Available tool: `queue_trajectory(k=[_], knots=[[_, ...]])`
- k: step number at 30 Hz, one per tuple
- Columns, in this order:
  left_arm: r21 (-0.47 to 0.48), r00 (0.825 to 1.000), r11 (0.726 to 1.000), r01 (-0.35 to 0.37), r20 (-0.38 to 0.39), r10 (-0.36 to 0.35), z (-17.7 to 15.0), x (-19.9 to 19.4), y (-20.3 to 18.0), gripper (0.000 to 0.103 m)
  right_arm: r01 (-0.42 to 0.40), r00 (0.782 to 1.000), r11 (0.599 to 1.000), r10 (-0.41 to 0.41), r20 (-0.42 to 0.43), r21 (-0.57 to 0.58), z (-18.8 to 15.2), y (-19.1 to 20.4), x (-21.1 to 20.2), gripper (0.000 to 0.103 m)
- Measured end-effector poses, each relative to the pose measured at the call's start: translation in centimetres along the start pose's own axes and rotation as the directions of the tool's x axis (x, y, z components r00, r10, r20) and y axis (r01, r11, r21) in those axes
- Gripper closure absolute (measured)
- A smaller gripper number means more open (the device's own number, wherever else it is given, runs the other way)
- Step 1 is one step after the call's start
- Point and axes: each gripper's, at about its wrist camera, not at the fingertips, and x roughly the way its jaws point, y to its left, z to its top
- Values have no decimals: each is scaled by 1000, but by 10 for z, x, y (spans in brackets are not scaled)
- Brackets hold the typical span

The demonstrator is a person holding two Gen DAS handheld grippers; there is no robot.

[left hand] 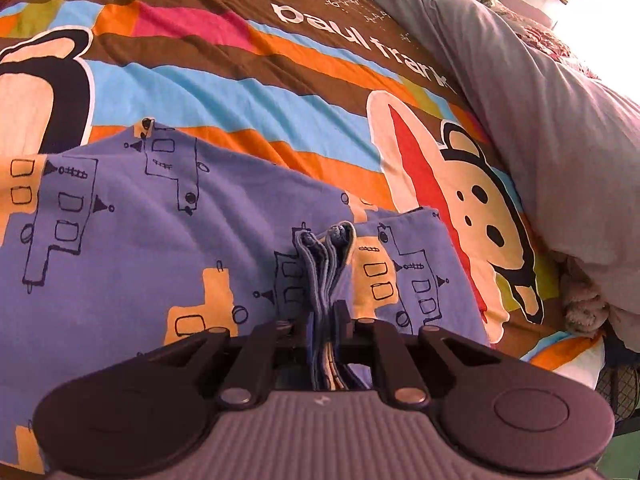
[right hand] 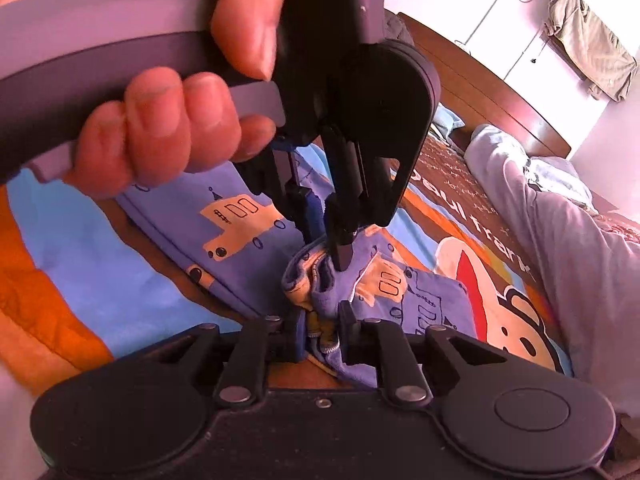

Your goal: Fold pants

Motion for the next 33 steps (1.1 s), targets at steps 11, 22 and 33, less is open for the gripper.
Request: queue_trajectory(k=[11,22,33], knots=[[18,999,1000,7,45,-8,1,-34,11,95,-7,1000,999,6,12,34,19,2,-12,89],[-34,996,999,-1,86,4,-4,-74,78,95,-121,988,992,124,92,-31,60,45,-23,90],[-39,952,998,-54,301,63,-34,-99,111,39,-92,986,995,98,132,-47,27,31,-35,14]])
